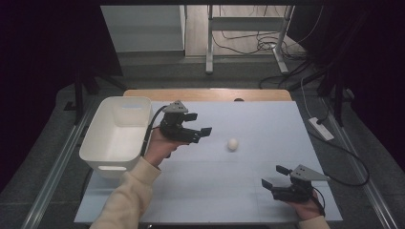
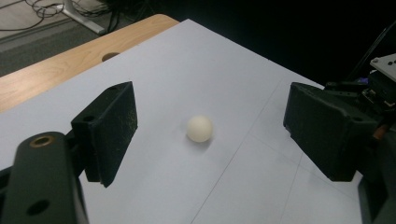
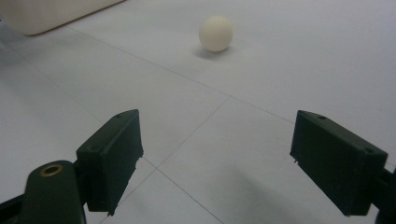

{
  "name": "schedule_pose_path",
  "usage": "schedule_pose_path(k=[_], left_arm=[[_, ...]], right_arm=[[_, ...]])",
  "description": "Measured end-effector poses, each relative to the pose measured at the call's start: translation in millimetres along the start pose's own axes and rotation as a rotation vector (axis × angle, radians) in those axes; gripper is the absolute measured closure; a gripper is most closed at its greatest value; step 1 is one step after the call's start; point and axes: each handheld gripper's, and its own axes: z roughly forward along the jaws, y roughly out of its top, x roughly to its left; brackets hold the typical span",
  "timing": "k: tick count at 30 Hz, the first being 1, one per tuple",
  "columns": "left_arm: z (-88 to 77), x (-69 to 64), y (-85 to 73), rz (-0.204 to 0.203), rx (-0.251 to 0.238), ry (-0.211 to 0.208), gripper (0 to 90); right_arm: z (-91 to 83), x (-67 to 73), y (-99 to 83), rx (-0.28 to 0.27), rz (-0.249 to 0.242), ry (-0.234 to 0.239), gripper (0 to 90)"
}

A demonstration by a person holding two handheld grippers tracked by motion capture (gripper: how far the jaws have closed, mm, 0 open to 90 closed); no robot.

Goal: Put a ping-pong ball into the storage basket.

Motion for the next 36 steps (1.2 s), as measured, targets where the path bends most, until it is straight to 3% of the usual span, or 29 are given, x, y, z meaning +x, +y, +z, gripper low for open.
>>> schedule_pose_path(k=[36], left_arm=[[38.1,-2.9,-1.8,0.031,0.045,0.002,18.9]], right_arm=[[0.3,1.0,-0.4,0.001,-0.006,0.006,16.5]])
